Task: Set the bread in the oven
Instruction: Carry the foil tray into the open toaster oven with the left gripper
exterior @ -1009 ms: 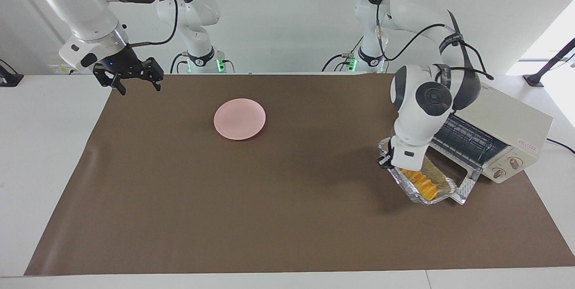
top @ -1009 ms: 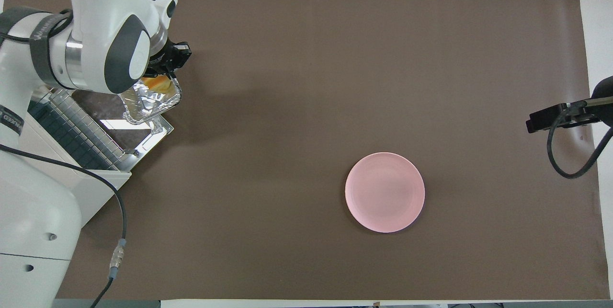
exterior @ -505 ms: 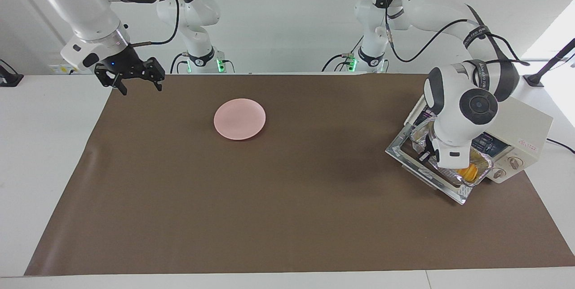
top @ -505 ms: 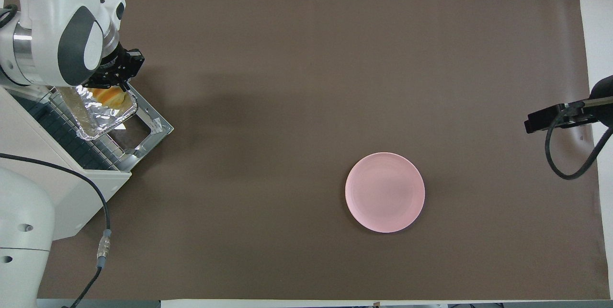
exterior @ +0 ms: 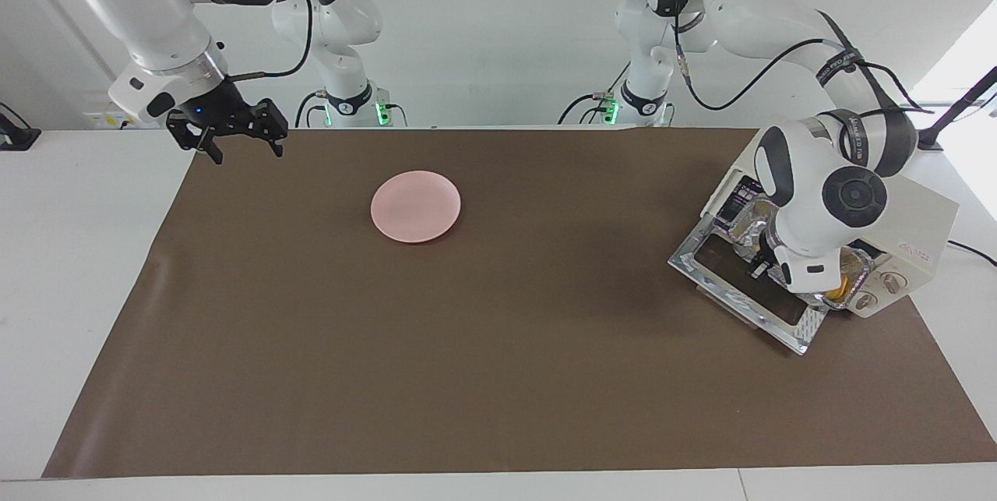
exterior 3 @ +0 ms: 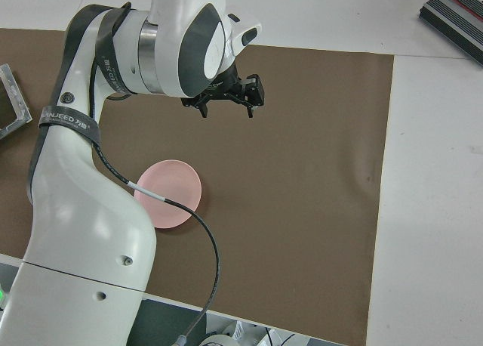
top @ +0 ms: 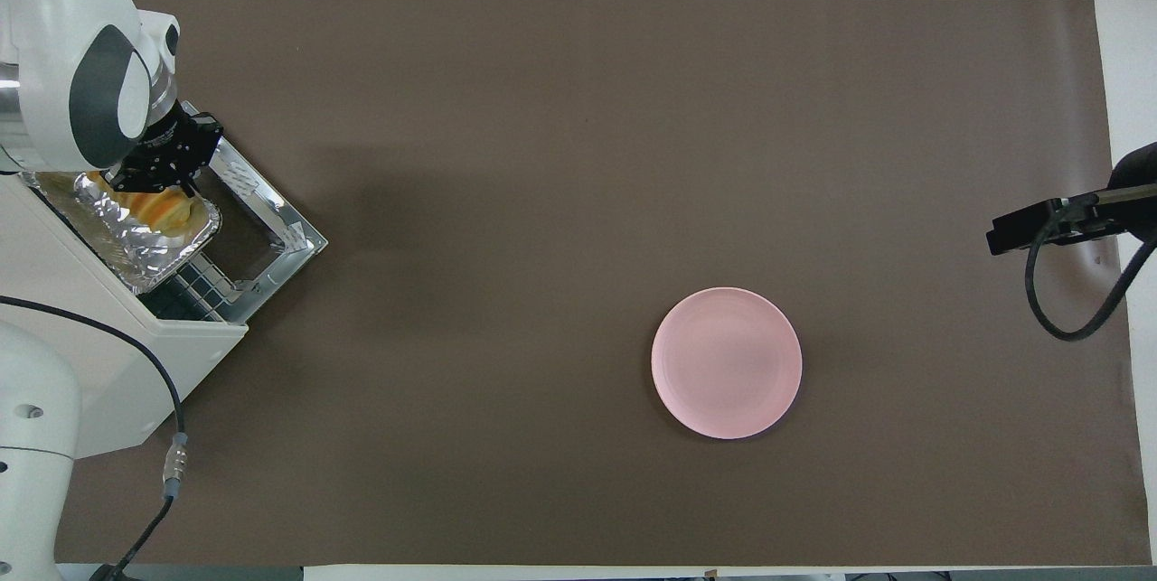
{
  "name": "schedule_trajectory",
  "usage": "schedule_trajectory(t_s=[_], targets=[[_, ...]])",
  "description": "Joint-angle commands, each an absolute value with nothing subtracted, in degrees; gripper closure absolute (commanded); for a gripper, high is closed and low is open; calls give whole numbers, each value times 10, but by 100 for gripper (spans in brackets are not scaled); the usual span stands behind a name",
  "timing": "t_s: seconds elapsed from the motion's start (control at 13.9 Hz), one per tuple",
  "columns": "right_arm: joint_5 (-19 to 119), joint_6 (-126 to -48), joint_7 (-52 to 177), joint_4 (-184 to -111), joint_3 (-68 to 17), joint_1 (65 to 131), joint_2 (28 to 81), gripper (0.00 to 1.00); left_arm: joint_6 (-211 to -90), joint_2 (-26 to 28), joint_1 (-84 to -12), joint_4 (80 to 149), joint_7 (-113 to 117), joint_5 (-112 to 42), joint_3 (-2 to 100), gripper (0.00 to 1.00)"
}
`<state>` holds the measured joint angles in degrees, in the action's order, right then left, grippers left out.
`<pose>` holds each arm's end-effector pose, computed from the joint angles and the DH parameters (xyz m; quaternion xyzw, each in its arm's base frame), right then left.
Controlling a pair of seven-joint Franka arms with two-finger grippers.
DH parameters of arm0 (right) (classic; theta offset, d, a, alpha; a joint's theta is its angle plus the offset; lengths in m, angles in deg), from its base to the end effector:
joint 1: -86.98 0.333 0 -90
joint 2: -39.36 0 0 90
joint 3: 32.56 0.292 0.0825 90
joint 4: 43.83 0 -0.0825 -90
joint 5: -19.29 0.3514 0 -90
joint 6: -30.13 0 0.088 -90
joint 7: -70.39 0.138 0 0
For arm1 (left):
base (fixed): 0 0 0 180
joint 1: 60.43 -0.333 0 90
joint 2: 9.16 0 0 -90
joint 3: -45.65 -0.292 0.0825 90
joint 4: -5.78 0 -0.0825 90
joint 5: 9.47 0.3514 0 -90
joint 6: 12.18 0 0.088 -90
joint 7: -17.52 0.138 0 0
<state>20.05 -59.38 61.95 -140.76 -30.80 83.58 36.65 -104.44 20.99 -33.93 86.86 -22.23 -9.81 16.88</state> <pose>0.5014 -0.0122 0.5402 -0.9974 -0.0590 0.0404 0.0095 0.6125 -0.0211 0.3673 -0.9224 -0.3417 0.0867 0.1579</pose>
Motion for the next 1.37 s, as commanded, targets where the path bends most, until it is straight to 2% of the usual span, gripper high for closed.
schedule_trajectory(t_s=[0.0,0.36,0.58,1.3], targets=[[196,-587,606,-1413,-303,825,358,0,-1046,190,-330,906,-235,-82,151,100],[196,-587,607,-1413,-303,827,358,0,-1052,181,-326,920,-260,-87,149,100],[196,-587,606,-1413,-303,826,358,0,-1077,180,-295,923,-321,-89,150,100],[196,-587,607,-1413,-303,826,358,0,-1072,173,-328,939,-288,-86,147,100]])
